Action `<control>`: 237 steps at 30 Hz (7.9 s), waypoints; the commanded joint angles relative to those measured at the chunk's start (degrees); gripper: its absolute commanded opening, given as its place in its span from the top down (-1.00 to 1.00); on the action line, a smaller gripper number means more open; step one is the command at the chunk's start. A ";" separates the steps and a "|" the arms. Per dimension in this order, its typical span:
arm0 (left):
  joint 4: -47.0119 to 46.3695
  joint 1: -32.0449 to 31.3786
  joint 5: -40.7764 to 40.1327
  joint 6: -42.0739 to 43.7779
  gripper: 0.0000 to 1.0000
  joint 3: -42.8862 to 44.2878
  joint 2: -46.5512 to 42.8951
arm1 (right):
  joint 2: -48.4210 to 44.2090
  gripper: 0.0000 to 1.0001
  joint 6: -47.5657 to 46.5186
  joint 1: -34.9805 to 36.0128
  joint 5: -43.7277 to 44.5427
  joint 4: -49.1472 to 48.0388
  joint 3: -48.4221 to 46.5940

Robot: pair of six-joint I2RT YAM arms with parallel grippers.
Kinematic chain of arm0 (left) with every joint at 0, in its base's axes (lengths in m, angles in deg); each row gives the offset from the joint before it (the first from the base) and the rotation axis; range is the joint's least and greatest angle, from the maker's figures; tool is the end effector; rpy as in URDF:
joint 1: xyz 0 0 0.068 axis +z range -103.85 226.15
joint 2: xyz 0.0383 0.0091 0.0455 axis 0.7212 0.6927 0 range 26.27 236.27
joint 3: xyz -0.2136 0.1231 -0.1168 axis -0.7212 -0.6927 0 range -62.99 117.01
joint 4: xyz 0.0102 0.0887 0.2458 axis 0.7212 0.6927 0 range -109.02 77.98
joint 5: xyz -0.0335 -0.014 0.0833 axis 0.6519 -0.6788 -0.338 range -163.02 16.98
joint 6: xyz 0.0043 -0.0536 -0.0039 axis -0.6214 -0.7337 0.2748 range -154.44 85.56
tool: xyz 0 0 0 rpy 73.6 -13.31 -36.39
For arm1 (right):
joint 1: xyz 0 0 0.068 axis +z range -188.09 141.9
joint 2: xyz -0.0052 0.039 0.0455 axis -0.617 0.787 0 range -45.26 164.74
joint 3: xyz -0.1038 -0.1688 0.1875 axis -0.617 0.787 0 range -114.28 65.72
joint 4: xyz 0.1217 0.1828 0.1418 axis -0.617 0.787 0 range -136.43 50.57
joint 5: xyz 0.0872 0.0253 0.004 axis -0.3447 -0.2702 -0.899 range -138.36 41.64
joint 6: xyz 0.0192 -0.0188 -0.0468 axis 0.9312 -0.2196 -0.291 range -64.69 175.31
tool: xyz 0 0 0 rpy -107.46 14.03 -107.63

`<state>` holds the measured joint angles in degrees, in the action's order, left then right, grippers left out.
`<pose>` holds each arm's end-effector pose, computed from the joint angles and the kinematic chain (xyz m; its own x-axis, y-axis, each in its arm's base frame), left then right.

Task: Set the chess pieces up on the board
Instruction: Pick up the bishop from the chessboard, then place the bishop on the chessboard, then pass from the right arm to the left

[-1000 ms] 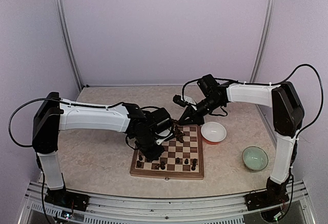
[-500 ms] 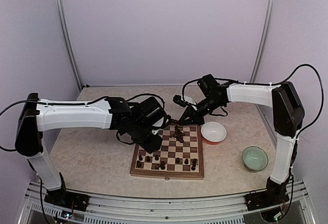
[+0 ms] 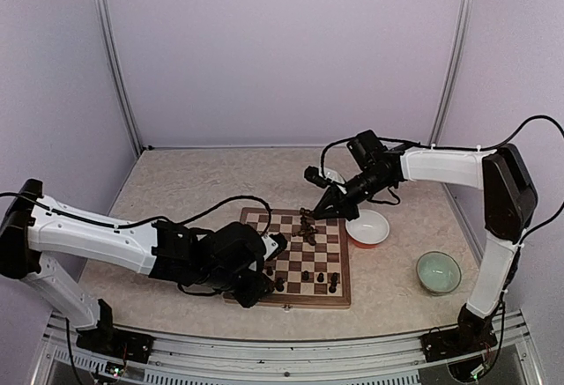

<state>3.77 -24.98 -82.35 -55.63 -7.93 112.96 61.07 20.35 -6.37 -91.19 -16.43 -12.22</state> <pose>0.1053 -0.2899 0.2110 -0.5718 0.5698 -0.5902 0.7471 0.6590 -0.0875 0.3195 0.2260 0.2178 -0.1990 -0.6171 -0.7613 -0.9795 0.1010 0.1742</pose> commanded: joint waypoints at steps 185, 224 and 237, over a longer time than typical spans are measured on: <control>-25.10 30.35 0.64 -2.92 -0.98 8.71 -22.15 | -9.18 0.88 3.16 0.40 -10.44 1.30 -2.59; -16.83 22.53 36.45 -5.61 0.50 16.65 7.41 | -13.44 0.88 -1.93 7.65 1.13 6.56 -3.06; -36.78 22.62 33.69 -10.76 0.82 8.22 3.04 | -16.44 0.37 15.96 -0.17 -10.71 -6.68 -1.85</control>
<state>-18.81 -2.62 -45.85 -62.49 5.41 119.89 49.07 23.13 -0.71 -91.43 -12.15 -15.17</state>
